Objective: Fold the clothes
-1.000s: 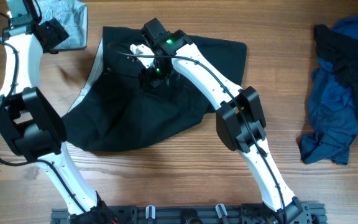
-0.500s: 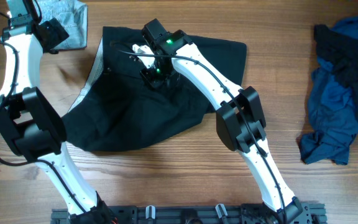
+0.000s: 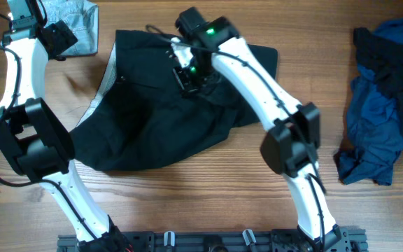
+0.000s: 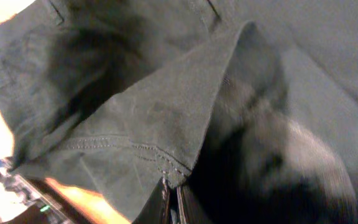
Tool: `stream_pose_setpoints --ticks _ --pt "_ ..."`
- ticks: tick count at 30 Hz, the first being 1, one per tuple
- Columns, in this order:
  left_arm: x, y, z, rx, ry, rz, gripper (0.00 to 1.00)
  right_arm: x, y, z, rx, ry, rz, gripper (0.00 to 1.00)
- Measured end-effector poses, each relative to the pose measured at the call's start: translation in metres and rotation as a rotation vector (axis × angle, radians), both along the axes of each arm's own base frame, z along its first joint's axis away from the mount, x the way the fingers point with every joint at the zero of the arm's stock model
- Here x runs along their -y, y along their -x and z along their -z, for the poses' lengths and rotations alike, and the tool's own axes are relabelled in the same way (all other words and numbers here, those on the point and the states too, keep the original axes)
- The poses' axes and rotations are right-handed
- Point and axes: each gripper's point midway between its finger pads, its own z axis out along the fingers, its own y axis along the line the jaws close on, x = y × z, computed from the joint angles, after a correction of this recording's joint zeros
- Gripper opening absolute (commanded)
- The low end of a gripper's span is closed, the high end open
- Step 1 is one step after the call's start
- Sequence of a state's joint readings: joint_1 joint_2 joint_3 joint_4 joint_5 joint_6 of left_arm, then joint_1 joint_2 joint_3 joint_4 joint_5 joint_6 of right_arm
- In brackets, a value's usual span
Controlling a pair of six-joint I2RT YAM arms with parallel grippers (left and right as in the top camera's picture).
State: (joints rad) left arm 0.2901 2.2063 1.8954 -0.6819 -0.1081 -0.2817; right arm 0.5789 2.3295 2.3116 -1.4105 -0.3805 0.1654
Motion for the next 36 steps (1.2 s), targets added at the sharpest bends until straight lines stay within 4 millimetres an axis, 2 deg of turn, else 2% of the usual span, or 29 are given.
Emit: stream_pose_setpoints --ticks 2,5,13,19,21,24,25,26,30,33,36 --pt "0.000 0.000 0.000 0.000 0.000 0.000 1.00 0.009 0.010 -0.012 -0.032 0.017 0.029 0.04" --pt "0.000 0.000 0.000 0.000 0.000 0.000 1.00 0.026 0.039 -0.020 -0.148 0.089 0.079 0.04" --pt "0.000 0.000 0.000 0.001 0.000 0.000 1.00 0.009 0.051 -0.030 -0.274 0.005 0.173 0.04" --pt "-0.001 -0.003 -0.002 0.016 -0.005 0.000 1.00 0.014 0.051 -0.041 -0.278 0.028 0.280 0.04" --pt "-0.001 -0.004 -0.003 0.018 -0.005 0.000 1.00 0.020 0.051 -0.055 -0.245 0.032 0.321 0.04" --pt "-0.001 -0.005 -0.003 0.024 -0.007 0.000 1.00 0.034 0.053 -0.095 -0.157 0.000 0.389 0.04" --pt "-0.002 -0.005 -0.004 0.027 -0.008 0.000 1.00 0.037 0.053 -0.102 -0.142 -0.008 0.399 0.04" --pt "-0.002 -0.007 -0.005 0.033 -0.010 0.000 1.00 0.048 0.054 -0.124 -0.090 -0.034 0.436 0.04" --pt "-0.003 -0.009 -0.007 0.045 -0.014 0.000 1.00 0.081 0.054 -0.168 0.028 -0.077 0.538 0.04" --pt "-0.003 -0.012 -0.008 0.058 -0.017 0.000 1.00 0.104 0.055 -0.193 0.089 -0.112 0.605 0.05" --pt "-0.004 -0.013 -0.009 0.064 -0.019 0.000 1.00 0.113 0.055 -0.201 0.106 -0.125 0.634 0.09"
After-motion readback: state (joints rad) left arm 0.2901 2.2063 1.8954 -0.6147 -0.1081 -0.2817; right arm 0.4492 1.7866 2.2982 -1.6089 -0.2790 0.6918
